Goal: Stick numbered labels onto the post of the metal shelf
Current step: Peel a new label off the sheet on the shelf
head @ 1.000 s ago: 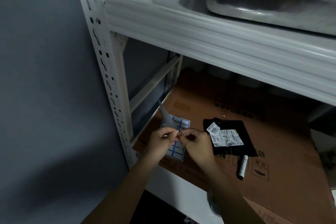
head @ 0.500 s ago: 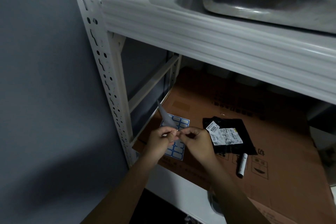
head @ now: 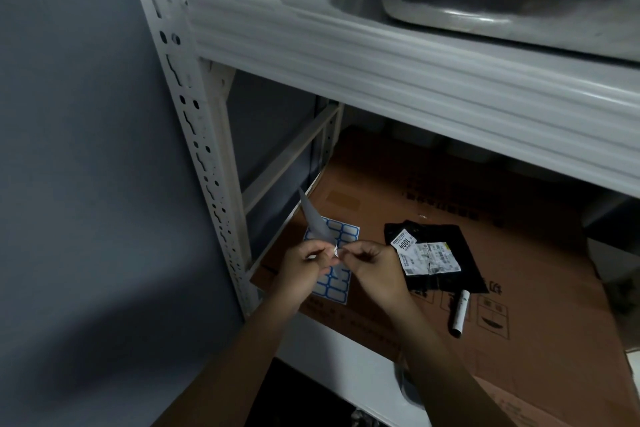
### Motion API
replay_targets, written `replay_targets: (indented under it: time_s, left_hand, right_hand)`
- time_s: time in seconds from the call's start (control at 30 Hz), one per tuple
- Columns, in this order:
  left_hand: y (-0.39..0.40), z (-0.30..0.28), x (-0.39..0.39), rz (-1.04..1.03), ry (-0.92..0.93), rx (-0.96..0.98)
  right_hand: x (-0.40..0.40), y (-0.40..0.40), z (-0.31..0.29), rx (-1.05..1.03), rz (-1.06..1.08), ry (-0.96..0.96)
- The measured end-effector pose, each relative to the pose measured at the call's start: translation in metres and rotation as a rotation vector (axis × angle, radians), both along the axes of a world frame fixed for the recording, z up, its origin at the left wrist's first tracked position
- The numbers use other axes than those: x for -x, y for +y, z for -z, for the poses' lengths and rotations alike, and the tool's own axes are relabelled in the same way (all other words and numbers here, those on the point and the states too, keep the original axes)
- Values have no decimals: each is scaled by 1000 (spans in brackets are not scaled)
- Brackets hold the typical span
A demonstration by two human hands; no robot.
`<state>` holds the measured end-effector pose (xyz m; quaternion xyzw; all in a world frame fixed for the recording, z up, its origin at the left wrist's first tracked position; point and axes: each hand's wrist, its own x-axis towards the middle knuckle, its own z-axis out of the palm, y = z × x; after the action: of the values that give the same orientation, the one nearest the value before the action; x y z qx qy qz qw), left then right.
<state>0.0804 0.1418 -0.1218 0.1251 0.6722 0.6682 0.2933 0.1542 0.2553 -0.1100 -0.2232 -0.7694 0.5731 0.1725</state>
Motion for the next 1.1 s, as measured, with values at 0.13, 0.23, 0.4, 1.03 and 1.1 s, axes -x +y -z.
replay_targets:
  time_s: [0.13, 0.23, 0.4, 1.03, 1.1]
  left_hand:
    - [1, 1, 0, 0, 9, 6]
    - [3, 1, 0, 10, 5, 14]
    - [6, 2, -1, 29, -40, 16]
    - [14, -4, 2, -21, -267, -58]
    - [14, -4, 2, -41, -287, -62]
  right_hand:
    - [1, 0, -1, 9, 5, 9]
    - [2, 2, 1, 21, 26, -5]
    - [2, 2, 2, 37, 60, -20]
    - [-1, -2, -1, -161, 32, -14]
    - [-1, -1, 1, -125, 47, -17]
